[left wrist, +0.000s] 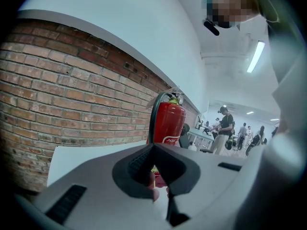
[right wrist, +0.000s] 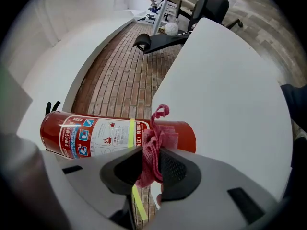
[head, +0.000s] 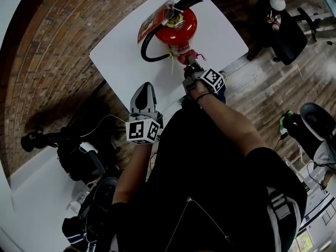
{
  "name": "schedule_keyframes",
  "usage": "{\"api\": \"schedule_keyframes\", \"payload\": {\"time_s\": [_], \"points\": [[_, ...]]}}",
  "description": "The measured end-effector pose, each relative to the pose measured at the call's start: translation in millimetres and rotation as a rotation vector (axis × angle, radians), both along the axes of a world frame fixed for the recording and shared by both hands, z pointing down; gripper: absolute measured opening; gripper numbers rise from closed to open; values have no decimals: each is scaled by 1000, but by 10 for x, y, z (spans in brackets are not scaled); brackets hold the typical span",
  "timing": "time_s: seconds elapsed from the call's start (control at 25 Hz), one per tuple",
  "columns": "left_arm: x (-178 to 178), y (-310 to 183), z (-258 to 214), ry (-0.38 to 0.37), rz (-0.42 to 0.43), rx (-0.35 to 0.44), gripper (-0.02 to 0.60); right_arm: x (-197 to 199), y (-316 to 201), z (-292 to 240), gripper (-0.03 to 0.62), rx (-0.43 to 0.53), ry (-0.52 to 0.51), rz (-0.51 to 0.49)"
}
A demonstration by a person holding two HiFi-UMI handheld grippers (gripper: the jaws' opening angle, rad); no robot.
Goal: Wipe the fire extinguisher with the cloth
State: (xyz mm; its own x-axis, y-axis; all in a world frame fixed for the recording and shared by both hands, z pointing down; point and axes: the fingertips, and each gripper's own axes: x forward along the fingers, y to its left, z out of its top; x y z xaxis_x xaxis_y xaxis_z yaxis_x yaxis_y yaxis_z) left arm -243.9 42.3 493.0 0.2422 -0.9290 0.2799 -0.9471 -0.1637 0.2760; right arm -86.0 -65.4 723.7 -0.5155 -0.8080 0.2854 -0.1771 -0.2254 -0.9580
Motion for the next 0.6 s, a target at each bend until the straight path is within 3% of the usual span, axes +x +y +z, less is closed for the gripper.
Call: {"api": "schedule_keyframes", "payload": {"time_s": [0.6], "points": [[21,-24,-53,6,-14,10,8,-16,1,-324,103,2,-37,-17]]}}
